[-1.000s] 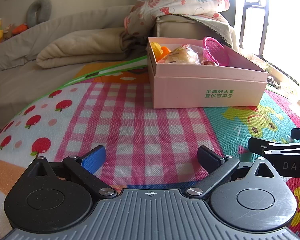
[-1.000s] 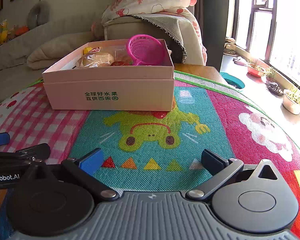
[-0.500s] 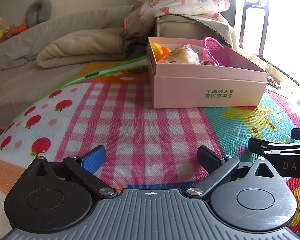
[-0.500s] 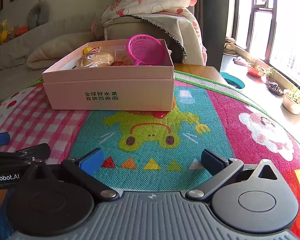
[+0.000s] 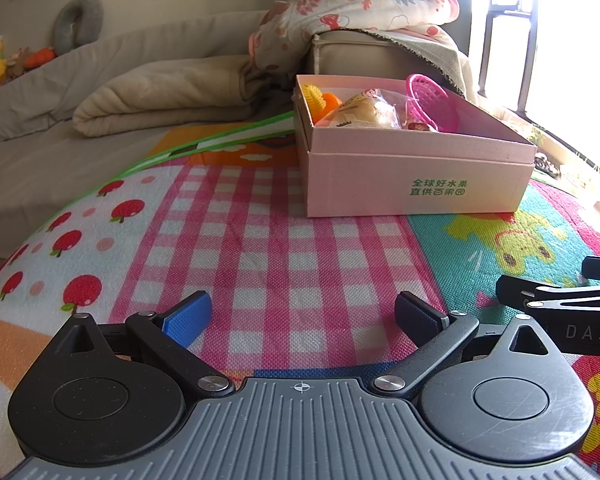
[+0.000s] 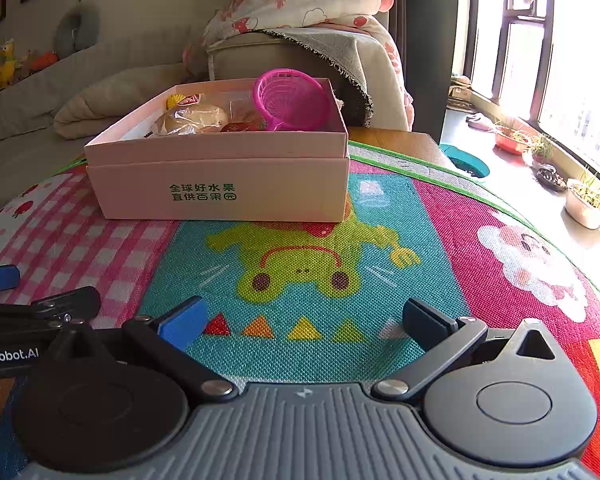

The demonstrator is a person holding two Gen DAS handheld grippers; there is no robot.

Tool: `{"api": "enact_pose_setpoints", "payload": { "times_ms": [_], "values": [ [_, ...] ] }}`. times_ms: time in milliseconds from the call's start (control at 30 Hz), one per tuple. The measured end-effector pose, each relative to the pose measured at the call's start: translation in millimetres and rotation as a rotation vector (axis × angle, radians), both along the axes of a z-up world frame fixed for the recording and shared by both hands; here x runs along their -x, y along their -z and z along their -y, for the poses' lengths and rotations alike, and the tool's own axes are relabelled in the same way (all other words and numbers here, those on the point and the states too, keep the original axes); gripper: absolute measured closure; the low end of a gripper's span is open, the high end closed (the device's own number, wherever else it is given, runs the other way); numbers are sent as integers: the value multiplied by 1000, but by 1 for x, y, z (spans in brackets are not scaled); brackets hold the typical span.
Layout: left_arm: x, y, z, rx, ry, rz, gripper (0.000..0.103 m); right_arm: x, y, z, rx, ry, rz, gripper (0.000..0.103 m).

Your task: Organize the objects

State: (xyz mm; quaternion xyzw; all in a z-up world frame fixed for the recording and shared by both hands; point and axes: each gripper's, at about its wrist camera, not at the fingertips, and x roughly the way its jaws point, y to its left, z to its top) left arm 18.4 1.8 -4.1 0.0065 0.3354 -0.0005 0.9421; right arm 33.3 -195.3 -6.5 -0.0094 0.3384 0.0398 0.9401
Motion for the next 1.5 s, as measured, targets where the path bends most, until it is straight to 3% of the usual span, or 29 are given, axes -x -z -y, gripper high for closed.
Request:
{"api": "enact_pose_setpoints", "payload": {
  "times_ms": [1500],
  "values": [
    [2, 0, 1, -8, -1, 4, 1, 3, 2, 1, -10, 0, 7, 0]
  ]
}}
